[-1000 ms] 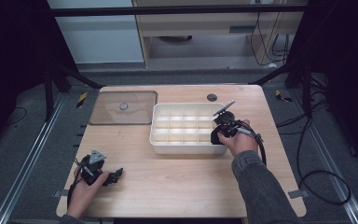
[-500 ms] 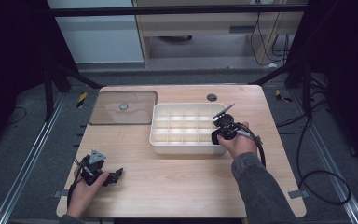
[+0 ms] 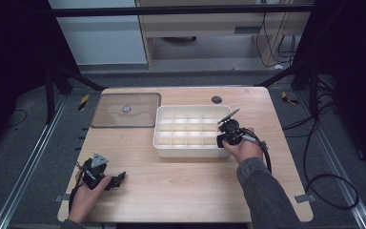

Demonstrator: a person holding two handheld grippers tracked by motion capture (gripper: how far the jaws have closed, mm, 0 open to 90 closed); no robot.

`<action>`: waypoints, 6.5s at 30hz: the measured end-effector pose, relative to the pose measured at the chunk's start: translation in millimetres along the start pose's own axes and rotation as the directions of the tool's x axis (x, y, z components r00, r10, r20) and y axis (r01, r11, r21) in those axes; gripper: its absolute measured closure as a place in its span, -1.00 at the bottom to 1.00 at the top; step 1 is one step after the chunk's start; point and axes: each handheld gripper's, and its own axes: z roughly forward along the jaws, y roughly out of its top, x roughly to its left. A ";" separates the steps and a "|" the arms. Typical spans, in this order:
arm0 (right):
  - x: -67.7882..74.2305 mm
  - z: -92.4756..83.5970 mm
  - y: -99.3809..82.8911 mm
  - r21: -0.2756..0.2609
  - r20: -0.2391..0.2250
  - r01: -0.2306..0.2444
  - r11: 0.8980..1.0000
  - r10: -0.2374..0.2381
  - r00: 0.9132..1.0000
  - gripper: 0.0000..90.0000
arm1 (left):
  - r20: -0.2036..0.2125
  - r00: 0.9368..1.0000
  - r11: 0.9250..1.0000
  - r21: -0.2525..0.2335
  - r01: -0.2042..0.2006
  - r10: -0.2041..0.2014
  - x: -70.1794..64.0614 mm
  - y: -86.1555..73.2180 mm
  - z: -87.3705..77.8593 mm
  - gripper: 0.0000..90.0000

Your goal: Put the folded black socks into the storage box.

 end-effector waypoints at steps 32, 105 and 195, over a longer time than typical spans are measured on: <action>-0.5 5.3 -3.2 0.001 -0.013 -0.040 0.999 0.040 0.999 1.00 | -0.003 1.000 1.000 0.002 0.000 0.000 -1.0 0.5 0.4 -1.00; -7.6 -39.1 -6.5 -0.178 -0.037 -0.044 0.983 0.038 0.999 1.00 | 0.000 1.000 1.000 -0.002 0.000 0.000 -1.1 1.9 2.0 -1.00; -19.2 -62.3 -124.7 -0.487 0.014 -0.108 0.867 0.132 0.991 -0.69 | -0.001 1.000 1.000 -0.001 -0.001 0.001 -2.4 1.3 1.2 -1.00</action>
